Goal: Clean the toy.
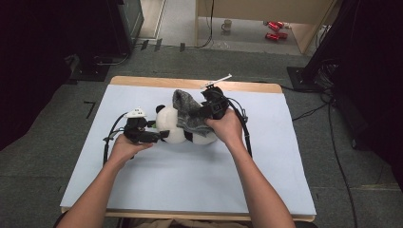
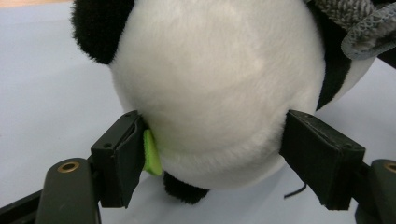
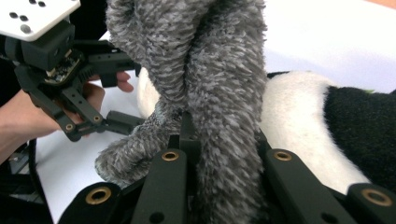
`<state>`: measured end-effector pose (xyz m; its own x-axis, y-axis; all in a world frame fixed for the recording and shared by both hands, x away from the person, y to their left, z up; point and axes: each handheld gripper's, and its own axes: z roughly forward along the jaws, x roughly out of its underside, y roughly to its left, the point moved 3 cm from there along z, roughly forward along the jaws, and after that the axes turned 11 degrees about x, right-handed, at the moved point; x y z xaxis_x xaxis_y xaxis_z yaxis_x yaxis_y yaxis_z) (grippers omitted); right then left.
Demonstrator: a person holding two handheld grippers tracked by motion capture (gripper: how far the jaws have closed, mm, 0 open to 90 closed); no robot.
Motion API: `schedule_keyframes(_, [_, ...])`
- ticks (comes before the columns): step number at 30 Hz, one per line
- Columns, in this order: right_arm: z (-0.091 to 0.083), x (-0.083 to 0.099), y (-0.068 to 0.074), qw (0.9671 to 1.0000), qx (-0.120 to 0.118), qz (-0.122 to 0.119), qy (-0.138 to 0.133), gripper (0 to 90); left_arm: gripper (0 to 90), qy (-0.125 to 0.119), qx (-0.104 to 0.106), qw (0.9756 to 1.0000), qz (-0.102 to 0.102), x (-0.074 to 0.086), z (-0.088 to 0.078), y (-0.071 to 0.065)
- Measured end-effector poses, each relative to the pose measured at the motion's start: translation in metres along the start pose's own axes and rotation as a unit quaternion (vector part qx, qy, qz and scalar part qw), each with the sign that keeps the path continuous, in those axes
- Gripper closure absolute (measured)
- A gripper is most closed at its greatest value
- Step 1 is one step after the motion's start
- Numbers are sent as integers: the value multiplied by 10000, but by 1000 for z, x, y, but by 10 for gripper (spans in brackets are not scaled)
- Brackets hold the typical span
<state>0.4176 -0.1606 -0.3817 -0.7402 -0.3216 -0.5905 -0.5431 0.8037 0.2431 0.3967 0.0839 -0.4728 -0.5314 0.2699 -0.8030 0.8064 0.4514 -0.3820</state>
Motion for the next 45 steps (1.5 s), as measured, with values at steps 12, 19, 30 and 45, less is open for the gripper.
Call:
schedule_keyframes(12, [2, -19, 12, 9998, -111, 139, -86, 775, 497, -58, -192, 9998, -64, -2, 3, -6])
schedule_keyframes(19, [15, -27, 37, 9994, -332, 59, -52, 775, 574, -118, -240, 9996, -82, -5, 1, -11])
schedule_keyframes(30, [44, -25, 46, 9996, -243, 3, 171, 775, 622, -112, -328, 9994, -29, -7, 1, -17])
schedule_keyframes(45, [15, -8, 10, 9992, 284, -4, 294, 771, 642, 17, -356, 9991, -229, -6, 1, -14])
